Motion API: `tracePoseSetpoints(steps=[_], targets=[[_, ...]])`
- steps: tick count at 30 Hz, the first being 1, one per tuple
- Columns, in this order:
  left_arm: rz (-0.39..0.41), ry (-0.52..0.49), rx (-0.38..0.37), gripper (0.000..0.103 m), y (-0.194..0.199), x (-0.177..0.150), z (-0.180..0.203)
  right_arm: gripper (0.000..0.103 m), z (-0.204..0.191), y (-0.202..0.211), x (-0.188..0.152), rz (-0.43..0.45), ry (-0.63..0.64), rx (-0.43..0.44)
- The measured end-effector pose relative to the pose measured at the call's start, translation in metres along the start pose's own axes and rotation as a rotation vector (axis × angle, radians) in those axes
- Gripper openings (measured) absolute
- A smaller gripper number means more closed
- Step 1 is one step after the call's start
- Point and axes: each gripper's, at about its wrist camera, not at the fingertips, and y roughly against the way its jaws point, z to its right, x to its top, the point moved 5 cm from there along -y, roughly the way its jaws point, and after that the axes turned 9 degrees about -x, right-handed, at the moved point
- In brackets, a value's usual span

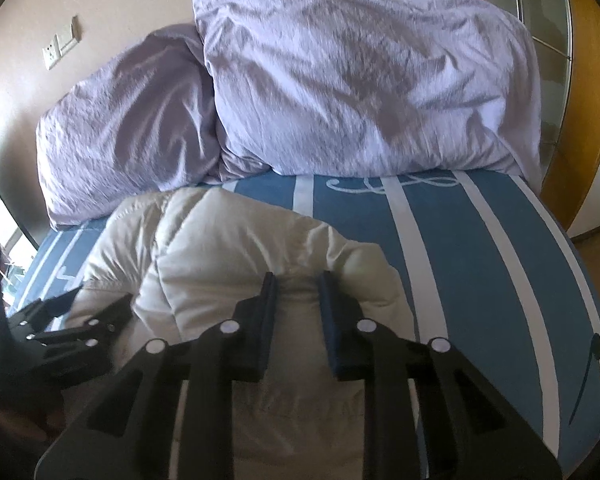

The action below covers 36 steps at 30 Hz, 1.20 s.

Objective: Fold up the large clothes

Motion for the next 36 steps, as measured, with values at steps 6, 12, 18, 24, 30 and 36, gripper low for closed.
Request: tracePoseSetpoints(steps=[6, 12, 18, 24, 30, 36], targets=[[-0.001, 0.006, -0.005, 0.097, 0.000, 0.001, 0.000, 0.022, 0.002, -0.015, -0.009, -0.028, 0.002, -0.004], [0.002, 0.006, -0.003, 0.098, -0.001, 0.001, 0.000, 0.022, 0.003, -0.024, -0.015, -0.032, 0.001, -0.005], [0.006, 0.003, 0.002, 0.098, -0.002, 0.002, 0.002, 0.022, 0.003, -0.029, -0.019, -0.029, -0.005, 0.002], [0.013, -0.002, 0.005, 0.099, -0.003, 0.001, 0.001, 0.022, 0.003, -0.031, -0.021, -0.003, -0.013, -0.002], [0.019, -0.003, 0.008, 0.099, -0.004, 0.001, 0.002, 0.022, 0.003, -0.032, -0.023, 0.013, -0.023, 0.004], [0.025, -0.004, 0.009, 0.100, -0.005, 0.001, 0.002, 0.022, 0.004, -0.033, -0.024, 0.025, -0.032, 0.011]])
